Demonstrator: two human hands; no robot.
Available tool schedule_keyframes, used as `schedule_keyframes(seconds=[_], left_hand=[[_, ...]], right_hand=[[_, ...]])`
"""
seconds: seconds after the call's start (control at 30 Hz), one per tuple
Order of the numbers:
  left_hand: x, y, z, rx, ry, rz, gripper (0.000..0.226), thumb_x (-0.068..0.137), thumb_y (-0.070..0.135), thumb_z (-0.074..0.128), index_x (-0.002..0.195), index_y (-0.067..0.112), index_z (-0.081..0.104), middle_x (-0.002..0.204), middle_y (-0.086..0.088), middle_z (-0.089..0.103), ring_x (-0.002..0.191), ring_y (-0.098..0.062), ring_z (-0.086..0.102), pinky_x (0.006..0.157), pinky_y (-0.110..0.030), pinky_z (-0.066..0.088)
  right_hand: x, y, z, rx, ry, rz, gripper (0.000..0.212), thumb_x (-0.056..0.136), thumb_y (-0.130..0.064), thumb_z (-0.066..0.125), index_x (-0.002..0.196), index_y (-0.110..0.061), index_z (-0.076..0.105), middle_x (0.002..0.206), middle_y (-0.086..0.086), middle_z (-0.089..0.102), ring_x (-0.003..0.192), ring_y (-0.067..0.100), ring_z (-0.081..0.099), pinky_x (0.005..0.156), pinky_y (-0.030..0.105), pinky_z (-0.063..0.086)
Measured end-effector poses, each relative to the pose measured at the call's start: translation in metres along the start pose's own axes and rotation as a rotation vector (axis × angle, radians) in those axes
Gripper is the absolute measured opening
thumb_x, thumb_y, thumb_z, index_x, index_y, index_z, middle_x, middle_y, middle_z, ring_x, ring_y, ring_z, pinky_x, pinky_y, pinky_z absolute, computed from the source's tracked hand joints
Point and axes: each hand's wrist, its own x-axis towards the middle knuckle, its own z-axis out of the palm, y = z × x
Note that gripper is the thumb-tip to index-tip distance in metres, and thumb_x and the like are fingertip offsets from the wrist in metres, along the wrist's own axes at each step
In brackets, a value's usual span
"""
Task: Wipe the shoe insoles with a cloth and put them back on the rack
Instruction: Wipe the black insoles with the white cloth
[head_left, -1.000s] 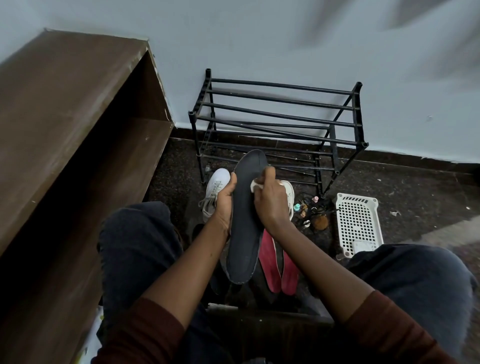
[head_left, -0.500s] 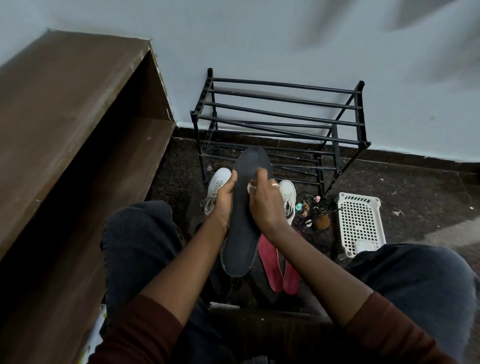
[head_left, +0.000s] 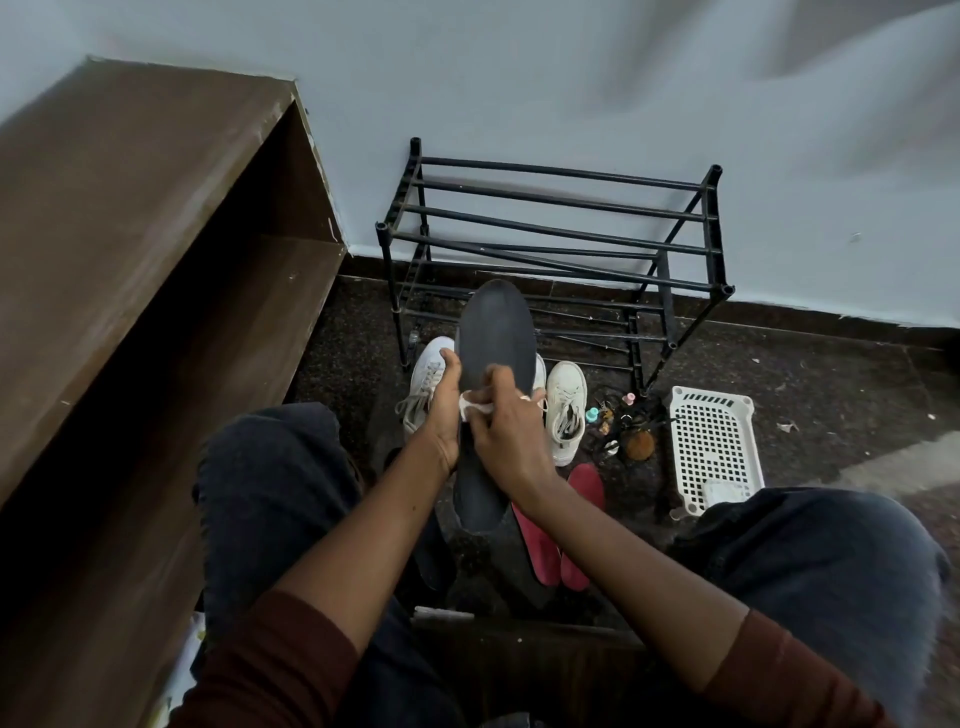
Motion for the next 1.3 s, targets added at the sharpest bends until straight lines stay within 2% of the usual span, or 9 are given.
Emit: schedule_keyframes(seconds=[0.1,0.27,0.4,0.57,0.73,0.9,1.03,1.2,1.3], left_hand=[[0.001,0.002,0.002,-0.022,0.005,0.029,0.071,0.096,0.059,0.019,0.082,0.008,0.067,0.061,-0.004,0.070,0.057,-0.012,0.069,0.051,-0.020,0.055],[-0.006,0.004,0.005,-0.115,-0.062,0.028,0.054,0.100,0.038,0.034,0.083,0.013,0.078,0.089,-0.005,0.074,0.082,-0.017,0.070,0.083,-0.029,0.053],[-0.004,-0.001,0.004,-0.118,-0.089,0.046,0.045,0.099,0.021,0.038,0.081,0.008,0.078,0.081,-0.008,0.074,0.070,-0.018,0.071,0.068,-0.024,0.057],[-0.002,0.000,0.008,-0.158,-0.097,0.046,0.060,0.102,0.037,0.028,0.085,0.007,0.077,0.085,-0.008,0.074,0.076,-0.018,0.071,0.070,-0.025,0.057],[0.005,0.005,0.001,-0.094,-0.030,0.108,0.054,0.101,0.044,0.027,0.095,0.003,0.061,0.073,-0.006,0.073,0.066,-0.016,0.070,0.060,-0.024,0.058],[0.006,0.009,-0.001,-0.044,-0.048,0.049,0.065,0.098,0.055,0.022,0.105,0.004,0.062,0.092,-0.012,0.071,0.084,-0.022,0.068,0.075,-0.031,0.057],[0.009,0.004,0.001,-0.149,-0.092,0.054,0.072,0.097,0.057,0.013,0.108,0.009,0.066,0.099,-0.007,0.071,0.093,-0.017,0.068,0.084,-0.027,0.054],[0.006,-0.010,-0.003,-0.325,-0.229,0.006,0.067,0.085,0.059,0.034,0.102,0.008,0.073,0.102,-0.011,0.071,0.095,-0.024,0.069,0.084,-0.035,0.056],[0.003,-0.008,0.000,-0.322,-0.209,0.018,0.060,0.086,0.053,0.042,0.112,0.006,0.069,0.113,-0.014,0.066,0.105,-0.026,0.065,0.097,-0.039,0.048]], right_hand=[[-0.003,-0.002,-0.001,0.009,0.003,-0.016,0.029,0.089,-0.006,0.052,0.117,-0.006,0.042,0.102,0.016,0.067,0.093,0.034,0.063,0.076,0.044,0.050],[0.021,0.015,-0.017,-0.102,0.094,0.052,0.024,0.089,-0.002,0.044,0.113,-0.001,0.040,0.095,0.024,0.064,0.084,0.042,0.058,0.066,0.043,0.044],[0.033,0.019,-0.027,-0.102,0.148,0.110,0.024,0.087,0.001,0.045,0.110,0.001,0.040,0.089,0.021,0.065,0.079,0.040,0.059,0.060,0.035,0.036],[0.021,0.011,-0.022,-0.036,0.094,0.091,0.028,0.087,0.000,0.049,0.113,-0.001,0.040,0.101,0.018,0.067,0.089,0.037,0.062,0.070,0.039,0.047],[-0.010,-0.003,-0.004,-0.017,-0.053,-0.003,0.026,0.089,-0.007,0.052,0.110,-0.011,0.039,0.101,0.016,0.066,0.090,0.034,0.064,0.074,0.046,0.051],[0.004,-0.004,-0.009,-0.022,-0.018,-0.034,0.027,0.088,-0.003,0.051,0.113,-0.005,0.040,0.100,0.018,0.066,0.091,0.036,0.062,0.074,0.046,0.050],[0.036,0.003,-0.015,-0.063,0.073,-0.022,0.029,0.085,0.000,0.052,0.113,0.000,0.041,0.097,0.020,0.066,0.087,0.038,0.060,0.072,0.043,0.048],[0.055,0.009,-0.024,-0.047,0.111,0.031,0.032,0.083,0.005,0.053,0.113,0.003,0.041,0.101,0.018,0.067,0.092,0.036,0.060,0.075,0.039,0.046],[0.045,0.005,-0.018,-0.046,0.071,-0.014,0.033,0.083,0.002,0.056,0.112,0.000,0.042,0.100,0.014,0.068,0.092,0.034,0.061,0.079,0.038,0.044]])
